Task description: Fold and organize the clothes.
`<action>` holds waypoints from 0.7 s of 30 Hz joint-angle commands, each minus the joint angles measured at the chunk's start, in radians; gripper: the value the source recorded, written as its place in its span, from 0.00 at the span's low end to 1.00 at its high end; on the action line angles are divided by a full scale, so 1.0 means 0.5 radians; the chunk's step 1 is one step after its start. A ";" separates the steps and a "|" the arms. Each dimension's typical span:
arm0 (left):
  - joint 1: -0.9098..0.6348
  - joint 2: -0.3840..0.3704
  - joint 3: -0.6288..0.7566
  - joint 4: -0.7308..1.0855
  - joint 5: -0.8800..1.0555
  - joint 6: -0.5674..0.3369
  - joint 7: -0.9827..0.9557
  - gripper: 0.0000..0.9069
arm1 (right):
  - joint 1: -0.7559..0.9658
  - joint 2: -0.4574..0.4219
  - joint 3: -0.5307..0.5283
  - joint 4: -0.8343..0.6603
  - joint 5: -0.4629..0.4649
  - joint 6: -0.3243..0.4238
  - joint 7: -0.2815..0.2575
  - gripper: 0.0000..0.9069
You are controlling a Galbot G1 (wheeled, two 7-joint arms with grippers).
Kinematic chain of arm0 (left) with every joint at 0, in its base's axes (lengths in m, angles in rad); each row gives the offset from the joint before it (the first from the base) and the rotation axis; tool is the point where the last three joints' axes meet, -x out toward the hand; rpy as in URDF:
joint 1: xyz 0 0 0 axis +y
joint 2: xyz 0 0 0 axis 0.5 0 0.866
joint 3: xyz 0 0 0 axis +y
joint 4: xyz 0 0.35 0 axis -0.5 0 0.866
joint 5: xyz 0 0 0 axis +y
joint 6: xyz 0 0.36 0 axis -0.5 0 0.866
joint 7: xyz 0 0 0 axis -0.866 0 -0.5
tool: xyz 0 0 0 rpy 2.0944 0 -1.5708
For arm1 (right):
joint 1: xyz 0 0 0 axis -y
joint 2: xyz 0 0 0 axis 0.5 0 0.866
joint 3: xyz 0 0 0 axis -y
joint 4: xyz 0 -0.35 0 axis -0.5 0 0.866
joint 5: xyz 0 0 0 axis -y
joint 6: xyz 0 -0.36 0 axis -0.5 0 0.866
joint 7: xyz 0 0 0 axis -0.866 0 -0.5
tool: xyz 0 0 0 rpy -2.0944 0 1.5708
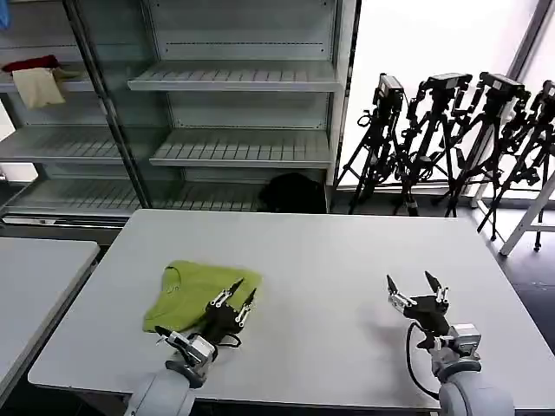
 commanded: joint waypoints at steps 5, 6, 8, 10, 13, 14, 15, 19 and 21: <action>-0.020 0.048 -0.055 -0.372 -0.476 0.146 -0.078 1.00 | 0.085 0.097 -0.637 0.261 0.561 -0.439 0.122 1.00; -0.016 0.072 -0.108 -0.402 -0.528 0.146 -0.072 1.00 | 0.126 0.079 -0.750 0.249 0.644 -0.440 0.208 1.00; -0.003 0.137 -0.247 -0.458 -0.592 0.152 -0.082 1.00 | 0.183 0.075 -0.834 0.221 0.799 -0.441 0.324 1.00; 0.024 0.197 -0.377 -0.486 -0.629 0.162 -0.091 1.00 | 0.235 0.143 -0.924 0.172 0.886 -0.444 0.399 1.00; 0.095 0.208 -0.578 -0.493 -0.672 0.163 -0.087 1.00 | 0.341 0.225 -1.060 0.054 1.012 -0.447 0.543 1.00; 0.119 0.191 -0.614 -0.493 -0.684 0.159 -0.088 1.00 | 0.368 0.257 -1.089 0.004 1.035 -0.447 0.573 1.00; 0.143 0.168 -0.640 -0.496 -0.698 0.157 -0.090 1.00 | 0.398 0.300 -1.115 -0.067 1.041 -0.448 0.583 1.00; 0.267 0.053 -0.668 -0.498 -0.693 0.137 -0.096 1.00 | 0.452 0.391 -1.170 -0.229 1.068 -0.448 0.627 1.00; 0.300 0.014 -0.664 -0.493 -0.682 0.117 -0.096 1.00 | 0.480 0.439 -1.183 -0.305 1.072 -0.448 0.648 1.00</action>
